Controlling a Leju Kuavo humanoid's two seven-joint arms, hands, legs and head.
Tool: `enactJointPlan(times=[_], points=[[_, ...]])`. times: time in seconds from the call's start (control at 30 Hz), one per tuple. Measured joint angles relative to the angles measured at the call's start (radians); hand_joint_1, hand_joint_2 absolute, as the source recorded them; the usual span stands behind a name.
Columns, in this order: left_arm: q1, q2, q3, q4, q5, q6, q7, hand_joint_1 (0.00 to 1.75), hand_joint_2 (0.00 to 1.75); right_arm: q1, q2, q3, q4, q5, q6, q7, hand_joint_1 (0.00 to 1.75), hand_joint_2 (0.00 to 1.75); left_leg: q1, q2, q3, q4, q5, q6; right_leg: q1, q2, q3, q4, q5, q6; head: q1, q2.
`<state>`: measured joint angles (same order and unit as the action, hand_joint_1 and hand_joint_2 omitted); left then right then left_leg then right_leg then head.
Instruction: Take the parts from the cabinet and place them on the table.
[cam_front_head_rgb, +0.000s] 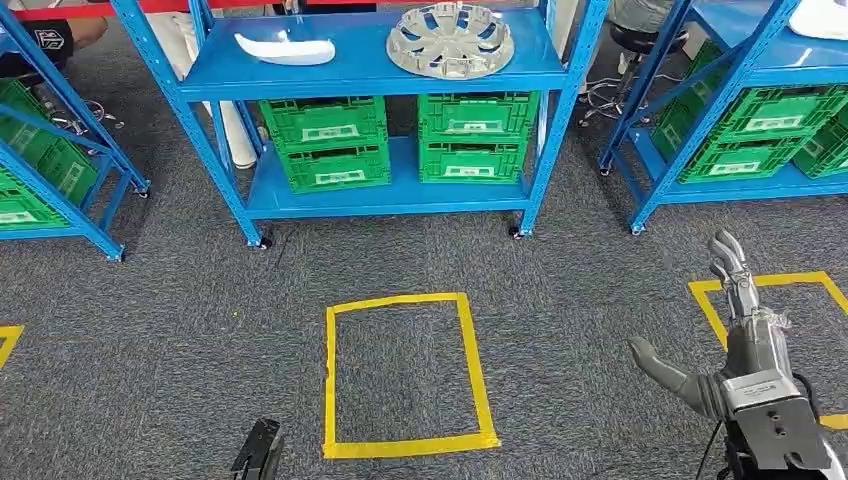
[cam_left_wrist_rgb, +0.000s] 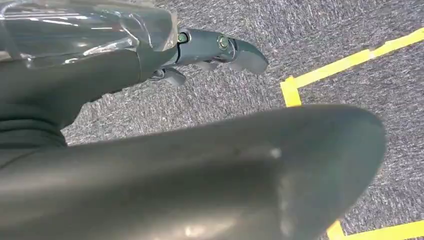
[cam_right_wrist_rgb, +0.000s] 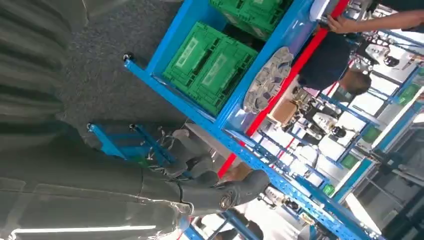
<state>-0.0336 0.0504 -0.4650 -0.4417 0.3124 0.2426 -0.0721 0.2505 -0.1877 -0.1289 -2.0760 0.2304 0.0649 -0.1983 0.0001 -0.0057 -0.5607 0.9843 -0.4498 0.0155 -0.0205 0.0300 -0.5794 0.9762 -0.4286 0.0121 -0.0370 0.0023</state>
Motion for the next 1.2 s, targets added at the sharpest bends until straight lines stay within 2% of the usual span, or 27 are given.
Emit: enactJointPlan(times=[0.2,0.33,0.37,0.4,0.43,0.47,0.5,0.53,0.6,0.63,0.67,0.7,0.73,0.8,0.83,0.87,0.9,0.93,1.0,1.03,1.07,1.1,1.13,1.17,1.2], points=[[0.002,0.002,0.000,-0.021,-0.005,0.009,0.009,0.00,0.00,0.005,0.018,0.002,-0.026,-0.003,0.000,-0.016,0.00,1.75,-0.003,0.000,-0.002,0.003,-0.002,0.003,-0.003,0.000,0.000,0.000,0.001,0.002,0.000,0.000],[0.003,0.004,-0.001,-0.029,-0.010,0.012,0.017,0.00,0.00,0.010,0.028,0.003,-0.041,-0.003,0.000,-0.017,0.00,1.75,-0.005,0.000,-0.004,0.008,-0.006,0.011,-0.006,0.000,0.000,-0.002,0.002,0.007,0.000,0.000],[0.003,0.005,-0.001,-0.030,-0.011,0.012,0.017,0.00,0.00,0.010,0.030,0.003,-0.045,-0.003,0.000,-0.017,0.00,1.75,-0.007,0.000,-0.005,0.008,-0.007,0.014,-0.007,0.001,0.001,-0.004,0.003,0.012,0.000,0.000],[0.003,0.006,-0.001,-0.034,-0.011,0.012,0.017,0.00,0.00,0.011,0.031,0.003,-0.050,-0.003,0.000,-0.017,0.00,1.75,-0.008,0.002,-0.005,0.000,-0.012,0.022,-0.007,0.002,0.006,-0.001,0.008,0.019,0.000,0.000],[0.003,0.006,-0.001,-0.036,-0.011,0.012,0.017,0.00,0.00,0.013,0.033,0.003,-0.051,-0.003,0.000,-0.019,0.00,1.75,-0.009,0.002,-0.011,-0.009,-0.011,0.031,-0.005,0.001,0.005,0.014,0.022,0.033,0.000,0.000],[0.003,0.006,-0.002,-0.038,-0.012,0.012,0.019,0.00,0.00,0.012,0.033,0.003,-0.056,-0.003,0.000,-0.019,0.00,1.75,-0.003,0.001,0.004,-0.013,-0.007,0.041,-0.005,-0.001,0.003,0.012,0.020,0.034,0.000,0.000],[0.004,0.006,-0.002,-0.041,-0.013,0.013,0.019,0.00,0.00,0.013,0.035,0.003,-0.056,-0.003,0.000,-0.019,0.00,1.75,0.000,0.005,0.016,-0.020,-0.006,0.044,-0.007,-0.015,-0.006,0.028,0.004,0.031,0.002,0.000],[0.004,0.006,-0.003,-0.044,-0.014,0.013,0.020,0.00,0.00,0.010,0.035,0.002,-0.061,-0.003,0.000,-0.019,0.00,1.75,0.000,0.006,0.018,-0.019,-0.004,0.048,-0.006,-0.018,-0.030,0.077,-0.026,0.027,0.005,0.000],[0.006,0.006,-0.006,-0.045,-0.016,0.015,0.021,0.00,0.00,0.012,0.038,0.002,-0.063,-0.003,0.000,-0.019,0.00,1.75,0.000,0.010,0.017,-0.018,-0.002,0.047,-0.007,-0.018,-0.104,0.230,-0.092,0.018,0.005,0.000],[0.008,0.006,-0.008,-0.045,-0.016,0.015,0.023,0.00,0.00,0.013,0.040,0.002,-0.063,-0.003,0.000,-0.019,0.00,1.75,0.000,0.012,0.017,-0.018,-0.002,0.046,-0.008,-0.018,-0.135,0.294,-0.116,0.024,0.005,0.000],[0.010,0.006,-0.010,-0.045,-0.016,0.014,0.024,0.00,0.00,0.014,0.041,0.002,-0.063,-0.003,0.000,-0.019,0.00,1.75,0.001,0.013,0.018,-0.017,-0.004,0.044,-0.012,-0.019,-0.151,0.323,-0.124,0.031,0.005,0.000],[0.012,0.005,-0.013,-0.045,-0.017,0.014,0.024,0.00,0.00,0.014,0.042,0.002,-0.063,-0.003,0.000,-0.019,0.00,1.75,0.004,0.014,0.020,-0.016,-0.007,0.038,-0.017,-0.020,-0.140,0.295,-0.111,0.042,0.005,0.000],[0.013,0.003,-0.016,-0.045,-0.018,0.014,0.025,0.00,0.00,0.014,0.043,0.002,-0.063,-0.003,0.000,-0.019,0.00,1.75,0.008,0.013,0.025,-0.014,-0.011,0.032,-0.021,-0.022,-0.105,0.225,-0.082,0.055,0.005,0.000],[0.014,0.002,-0.016,-0.046,-0.018,0.014,0.026,0.00,0.00,0.014,0.044,0.002,-0.063,-0.003,0.000,-0.019,0.00,1.75,0.014,0.012,0.033,-0.003,-0.025,0.013,-0.032,-0.033,-0.014,0.041,-0.005,0.083,0.006,0.000],[0.014,0.005,-0.016,-0.046,-0.018,0.014,0.026,0.00,0.00,0.013,0.045,0.002,-0.063,-0.003,0.000,-0.019,0.00,1.75,0.012,0.014,0.035,0.004,-0.031,0.002,-0.024,-0.035,-0.016,0.029,-0.030,0.066,0.009,0.000],[0.014,0.005,-0.016,-0.046,-0.018,0.015,0.026,0.00,0.00,0.013,0.046,0.002,-0.063,-0.003,0.000,-0.018,0.00,1.75,0.008,0.015,0.031,0.005,-0.037,-0.007,-0.021,-0.038,-0.016,0.024,-0.052,0.031,0.010,0.000],[0.015,0.005,-0.016,-0.047,-0.019,0.015,0.026,0.00,0.00,0.016,0.047,0.002,-0.065,-0.003,0.000,-0.018,0.00,1.75,0.009,0.019,0.029,0.004,-0.043,-0.014,-0.019,-0.034,-0.009,0.026,-0.029,0.020,0.007,0.000],[0.016,0.006,-0.016,-0.047,-0.019,0.015,0.026,0.00,0.00,0.017,0.048,0.002,-0.065,-0.003,0.000,-0.018,0.00,1.75,0.013,0.018,0.036,0.012,-0.041,-0.020,-0.019,-0.032,-0.012,0.027,-0.032,0.007,0.007,0.000],[0.016,0.008,-0.016,-0.051,-0.019,0.015,0.027,0.00,0.00,0.018,0.050,0.002,-0.068,-0.003,0.000,-0.018,0.00,1.75,0.020,0.018,0.036,0.025,-0.048,-0.027,-0.020,-0.025,0.015,0.024,-0.036,-0.005,0.006,0.000],[0.014,0.007,-0.016,-0.052,-0.019,0.015,0.027,0.00,0.00,0.016,0.050,0.002,-0.069,-0.003,0.000,-0.019,0.00,1.75,0.022,0.016,0.018,0.065,-0.054,-0.030,-0.019,-0.026,0.023,0.024,-0.041,-0.012,0.006,0.000],[0.013,0.007,-0.016,-0.052,-0.019,0.014,0.027,0.00,0.00,0.014,0.051,0.002,-0.070,-0.003,0.000,-0.019,0.00,1.75,0.022,0.016,-0.028,0.142,-0.073,-0.034,-0.016,-0.025,0.028,0.024,-0.046,-0.020,0.005,0.000],[0.014,0.007,-0.017,-0.052,-0.019,0.014,0.027,0.00,0.00,0.016,0.053,0.002,-0.070,-0.003,0.000,-0.019,0.00,1.75,0.022,0.015,-0.083,0.225,-0.104,-0.037,-0.012,-0.022,0.030,0.025,-0.052,-0.025,0.003,0.000],[0.018,0.008,-0.017,-0.052,-0.019,0.014,0.027,0.00,0.00,0.017,0.054,0.002,-0.070,-0.003,0.000,-0.019,0.00,1.75,0.022,0.015,-0.132,0.290,-0.135,-0.038,-0.007,-0.018,0.034,0.025,-0.057,-0.028,0.004,0.000],[0.020,0.008,-0.017,-0.052,-0.019,0.014,0.027,0.00,0.00,0.017,0.055,0.002,-0.070,-0.003,0.000,-0.019,0.00,1.75,0.021,0.015,-0.170,0.329,-0.153,-0.036,-0.002,-0.015,0.040,0.025,-0.064,-0.030,0.004,0.000],[0.021,0.008,-0.017,-0.052,-0.019,0.014,0.027,0.00,0.00,0.017,0.056,0.002,-0.070,-0.003,0.000,-0.019,0.00,1.75,0.020,0.015,-0.180,0.330,-0.149,-0.034,0.001,-0.012,0.045,0.025,-0.068,-0.030,0.003,0.000]])
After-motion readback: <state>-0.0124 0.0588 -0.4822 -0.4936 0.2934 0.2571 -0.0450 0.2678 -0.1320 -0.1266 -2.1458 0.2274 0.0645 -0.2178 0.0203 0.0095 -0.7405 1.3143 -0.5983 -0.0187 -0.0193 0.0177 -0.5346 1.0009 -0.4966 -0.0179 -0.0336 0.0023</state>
